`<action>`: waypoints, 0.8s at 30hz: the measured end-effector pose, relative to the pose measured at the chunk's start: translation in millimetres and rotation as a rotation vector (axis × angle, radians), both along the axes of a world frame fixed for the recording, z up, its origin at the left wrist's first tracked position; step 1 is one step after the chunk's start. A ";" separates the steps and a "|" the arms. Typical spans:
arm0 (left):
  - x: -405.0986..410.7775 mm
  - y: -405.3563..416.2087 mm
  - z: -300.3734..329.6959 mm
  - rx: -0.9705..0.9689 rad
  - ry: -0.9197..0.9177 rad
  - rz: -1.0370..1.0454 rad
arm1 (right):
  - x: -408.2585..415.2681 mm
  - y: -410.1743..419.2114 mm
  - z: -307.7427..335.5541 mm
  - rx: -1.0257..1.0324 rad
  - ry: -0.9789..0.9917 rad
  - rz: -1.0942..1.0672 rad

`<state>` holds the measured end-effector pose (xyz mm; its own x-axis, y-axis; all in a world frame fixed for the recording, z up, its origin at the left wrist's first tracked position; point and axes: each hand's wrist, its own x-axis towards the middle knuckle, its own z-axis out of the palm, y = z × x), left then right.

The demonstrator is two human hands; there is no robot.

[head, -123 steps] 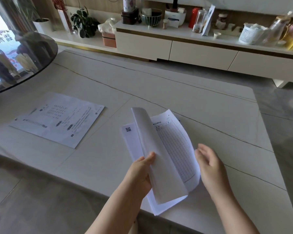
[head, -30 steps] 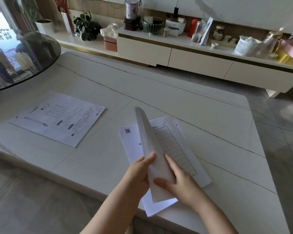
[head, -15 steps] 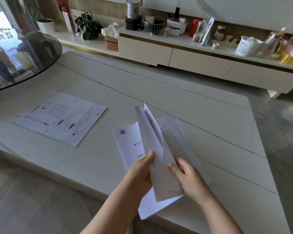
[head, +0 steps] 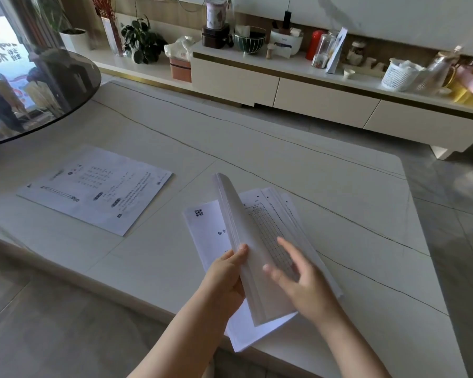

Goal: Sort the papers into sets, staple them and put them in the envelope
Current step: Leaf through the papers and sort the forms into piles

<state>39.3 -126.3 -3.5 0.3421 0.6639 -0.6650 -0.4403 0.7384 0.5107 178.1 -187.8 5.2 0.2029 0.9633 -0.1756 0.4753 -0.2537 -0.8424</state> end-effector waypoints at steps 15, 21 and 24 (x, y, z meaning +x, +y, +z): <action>4.4 0.0 1.3 0.034 -0.013 -0.030 | -2.7 4.2 -3.1 0.014 0.192 -0.114; 3.6 0.7 -1.0 -0.057 0.082 0.032 | 17.8 3.2 8.0 0.080 0.192 -0.403; 4.8 0.3 -0.6 -0.058 0.058 0.027 | 16.2 -1.1 8.4 0.185 0.013 -0.321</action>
<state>44.1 -126.0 -4.1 0.2841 0.6320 -0.7210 -0.4315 0.7558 0.4924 194.2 -188.9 13.6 0.4987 0.8667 -0.0088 0.3855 -0.2309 -0.8934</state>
